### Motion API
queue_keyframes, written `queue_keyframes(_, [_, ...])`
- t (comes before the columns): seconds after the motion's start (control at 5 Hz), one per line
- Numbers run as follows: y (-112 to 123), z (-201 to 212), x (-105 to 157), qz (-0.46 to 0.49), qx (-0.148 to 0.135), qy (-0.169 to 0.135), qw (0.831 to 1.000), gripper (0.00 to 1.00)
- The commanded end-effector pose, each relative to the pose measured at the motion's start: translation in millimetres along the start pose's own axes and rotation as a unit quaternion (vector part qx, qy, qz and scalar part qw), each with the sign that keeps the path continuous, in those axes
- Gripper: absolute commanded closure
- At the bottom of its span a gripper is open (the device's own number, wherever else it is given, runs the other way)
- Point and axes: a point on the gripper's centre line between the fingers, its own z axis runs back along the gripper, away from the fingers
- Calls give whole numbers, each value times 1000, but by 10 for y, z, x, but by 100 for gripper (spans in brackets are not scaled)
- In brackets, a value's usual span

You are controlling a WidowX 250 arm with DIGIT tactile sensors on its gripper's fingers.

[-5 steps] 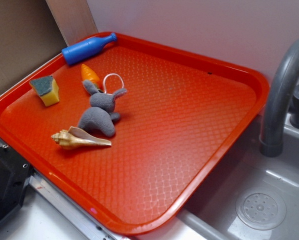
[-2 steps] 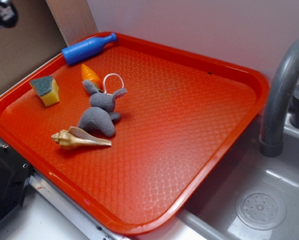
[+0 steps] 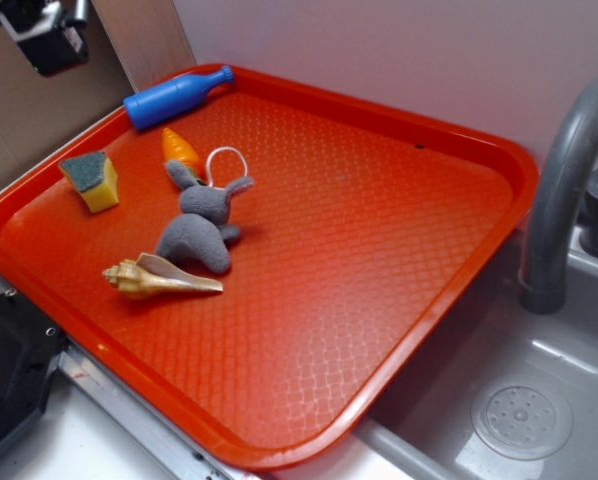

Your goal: Grab the green sponge.

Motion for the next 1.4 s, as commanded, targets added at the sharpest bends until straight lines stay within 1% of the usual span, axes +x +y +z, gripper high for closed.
queue_keyframes(0.0, [151, -456, 412, 65, 17, -44, 997, 0])
queue_keyframes(0.2, [137, -679, 429, 64, 41, -50, 996, 0])
queue_keyframes(0.4, [154, -855, 354, 53, 71, -50, 995, 0])
queue_keyframes(0.6, [182, -1013, 348, 47, 89, -60, 993, 0])
queue_keyframes(0.8, [175, -1176, 321, 47, 108, -58, 991, 0])
queue_keyframes(1.0, [184, -1278, 347, 53, 119, -58, 990, 0])
queue_keyframes(1.2, [182, -1368, 353, 40, 128, -58, 989, 0])
